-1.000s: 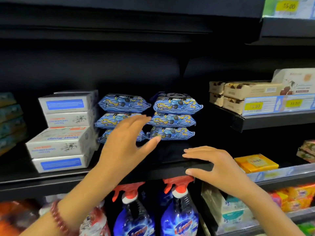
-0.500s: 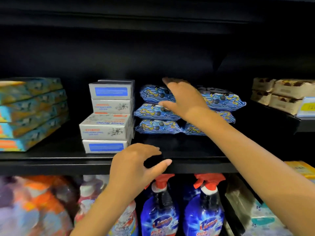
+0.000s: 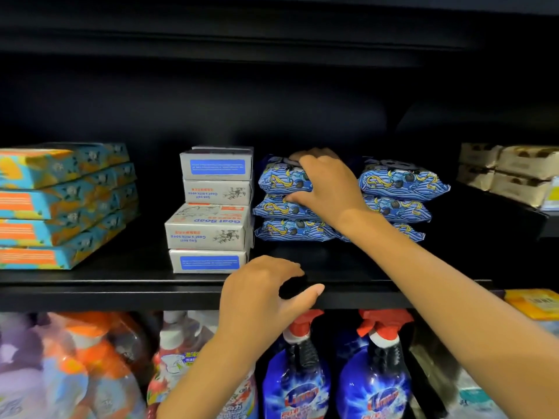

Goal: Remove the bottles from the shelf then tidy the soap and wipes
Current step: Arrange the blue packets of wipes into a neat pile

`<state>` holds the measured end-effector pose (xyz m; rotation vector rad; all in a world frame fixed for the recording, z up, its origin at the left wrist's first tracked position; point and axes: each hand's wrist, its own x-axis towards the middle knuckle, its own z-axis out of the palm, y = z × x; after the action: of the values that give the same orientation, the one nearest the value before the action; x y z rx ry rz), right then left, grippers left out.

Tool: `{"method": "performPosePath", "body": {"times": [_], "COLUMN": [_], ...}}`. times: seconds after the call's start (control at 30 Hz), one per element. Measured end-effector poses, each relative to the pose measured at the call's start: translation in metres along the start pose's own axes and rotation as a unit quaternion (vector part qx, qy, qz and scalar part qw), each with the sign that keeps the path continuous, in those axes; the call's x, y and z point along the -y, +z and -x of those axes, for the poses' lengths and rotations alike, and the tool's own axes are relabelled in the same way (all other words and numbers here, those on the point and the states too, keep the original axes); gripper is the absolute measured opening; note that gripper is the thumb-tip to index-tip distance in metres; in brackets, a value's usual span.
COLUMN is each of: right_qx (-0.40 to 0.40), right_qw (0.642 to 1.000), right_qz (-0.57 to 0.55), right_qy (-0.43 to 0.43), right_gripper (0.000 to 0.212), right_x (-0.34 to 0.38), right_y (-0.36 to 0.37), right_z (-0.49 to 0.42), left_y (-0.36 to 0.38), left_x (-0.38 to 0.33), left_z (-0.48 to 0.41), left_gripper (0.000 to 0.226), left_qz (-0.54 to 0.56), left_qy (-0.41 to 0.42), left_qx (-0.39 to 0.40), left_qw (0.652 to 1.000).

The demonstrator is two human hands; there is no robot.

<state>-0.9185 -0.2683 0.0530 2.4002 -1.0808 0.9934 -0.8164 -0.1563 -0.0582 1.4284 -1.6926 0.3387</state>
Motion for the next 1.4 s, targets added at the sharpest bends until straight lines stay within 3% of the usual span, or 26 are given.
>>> {"method": "performPosePath", "body": {"times": [0.13,0.27,0.33,0.5,0.6,0.67,0.83,0.9,1.0,1.23,1.4], "right_qx": [-0.027,-0.141,-0.161,-0.153,-0.148,-0.144,-0.145,-0.157,-0.168,-0.133,-0.088], "right_qw": [1.000,0.985,0.976,0.973,0.976,0.974,0.972,0.969,0.966,0.981,0.994], "right_qz": [0.002,-0.090,-0.145,-0.170,-0.152,-0.157,-0.148,-0.147,-0.152,-0.117,-0.065], "right_qy": [0.000,-0.029,-0.018,0.017,0.049,0.073,0.113,0.120,0.128,0.075,-0.006], "right_gripper": [0.055,0.051,0.050,0.048,0.047,0.046,0.050,0.049,0.049,0.049,0.049], "right_x": [-0.003,-0.006,-0.010,-0.034,-0.052,-0.063,-0.084,-0.089,-0.093,-0.103,-0.099], "right_y": [-0.005,-0.026,-0.045,-0.077,-0.072,-0.068,-0.066,-0.068,-0.071,-0.061,-0.054], "right_z": [0.006,0.033,0.054,0.117,0.143,0.156,0.178,0.183,0.187,0.181,0.161], "left_y": [-0.001,-0.003,-0.005,-0.013,-0.013,-0.006,0.020,0.026,0.029,0.023,0.014], "left_x": [-0.003,-0.003,-0.003,-0.013,-0.021,-0.023,-0.013,-0.008,-0.004,0.000,-0.010], "left_z": [-0.001,-0.001,-0.004,-0.033,-0.066,-0.086,-0.118,-0.119,-0.117,-0.120,-0.125], "left_gripper": [0.045,0.044,0.041,0.038,0.044,0.052,0.078,0.074,0.067,0.059,0.045], "left_qz": [-0.007,-0.016,0.003,0.004,0.065,0.059,-0.160,-0.230,-0.237,-0.204,-0.139], "left_qy": [-0.007,-0.011,-0.015,0.051,0.030,0.022,-0.034,-0.032,-0.011,-0.007,-0.054], "left_qx": [0.000,0.019,0.046,0.014,-0.031,-0.016,0.103,0.097,0.085,0.060,-0.011], "left_qw": [1.000,1.000,0.999,0.999,0.997,0.998,0.981,0.968,0.968,0.977,0.989]}}
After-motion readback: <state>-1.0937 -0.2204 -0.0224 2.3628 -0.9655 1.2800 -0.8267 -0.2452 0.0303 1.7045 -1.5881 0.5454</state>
